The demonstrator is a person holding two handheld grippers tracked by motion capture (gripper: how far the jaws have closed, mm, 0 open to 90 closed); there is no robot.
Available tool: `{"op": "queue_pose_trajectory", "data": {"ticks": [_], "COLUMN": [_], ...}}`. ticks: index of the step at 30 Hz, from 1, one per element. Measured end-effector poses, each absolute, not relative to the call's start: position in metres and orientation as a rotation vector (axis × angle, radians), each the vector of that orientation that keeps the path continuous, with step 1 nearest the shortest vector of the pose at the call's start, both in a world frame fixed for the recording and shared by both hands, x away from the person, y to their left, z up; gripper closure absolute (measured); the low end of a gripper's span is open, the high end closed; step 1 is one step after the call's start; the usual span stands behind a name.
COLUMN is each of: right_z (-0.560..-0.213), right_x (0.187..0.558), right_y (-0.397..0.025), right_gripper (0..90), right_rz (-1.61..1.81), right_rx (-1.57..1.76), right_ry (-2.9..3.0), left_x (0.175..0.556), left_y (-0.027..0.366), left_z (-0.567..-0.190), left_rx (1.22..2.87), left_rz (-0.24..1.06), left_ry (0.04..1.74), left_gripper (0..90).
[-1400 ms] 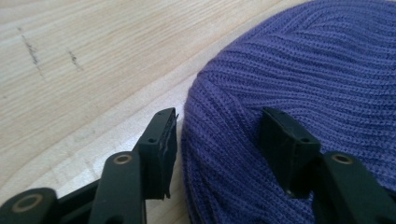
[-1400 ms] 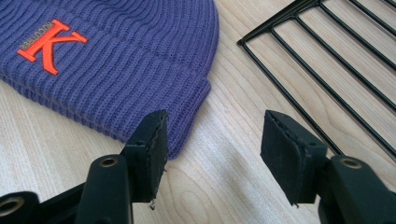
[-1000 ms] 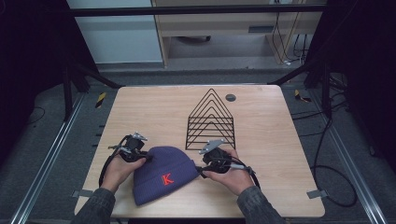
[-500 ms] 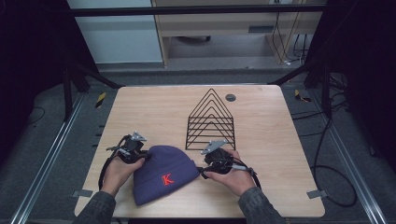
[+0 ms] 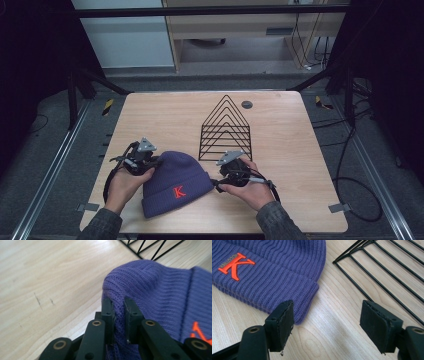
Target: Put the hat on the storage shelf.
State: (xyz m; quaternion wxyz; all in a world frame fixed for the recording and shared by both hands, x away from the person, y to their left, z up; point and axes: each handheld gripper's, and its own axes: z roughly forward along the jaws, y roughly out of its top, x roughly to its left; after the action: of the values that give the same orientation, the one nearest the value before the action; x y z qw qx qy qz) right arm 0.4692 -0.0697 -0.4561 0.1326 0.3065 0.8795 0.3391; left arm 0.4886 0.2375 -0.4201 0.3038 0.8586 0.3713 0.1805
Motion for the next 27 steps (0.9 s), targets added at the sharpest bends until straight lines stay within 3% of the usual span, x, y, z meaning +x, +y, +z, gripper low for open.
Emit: {"op": "queue_pose_trajectory", "data": {"ticks": [12,27], "right_z": [-0.452,-0.446], "right_x": [0.467,0.465], "right_y": [-0.079,-0.083], "right_gripper": [23.4,22.2], "right_rz": [1.007,1.019], "right_rx": [0.908,0.912], "right_ry": [2.526,2.512], "left_x": [0.470,0.461], "left_y": [0.220,0.215], "left_z": [-0.380,-0.349], "left_rx": [2.278,2.250], "left_rz": [0.563,0.585], "left_ry": [0.817,0.723], "left_gripper": [80.3,80.6]}}
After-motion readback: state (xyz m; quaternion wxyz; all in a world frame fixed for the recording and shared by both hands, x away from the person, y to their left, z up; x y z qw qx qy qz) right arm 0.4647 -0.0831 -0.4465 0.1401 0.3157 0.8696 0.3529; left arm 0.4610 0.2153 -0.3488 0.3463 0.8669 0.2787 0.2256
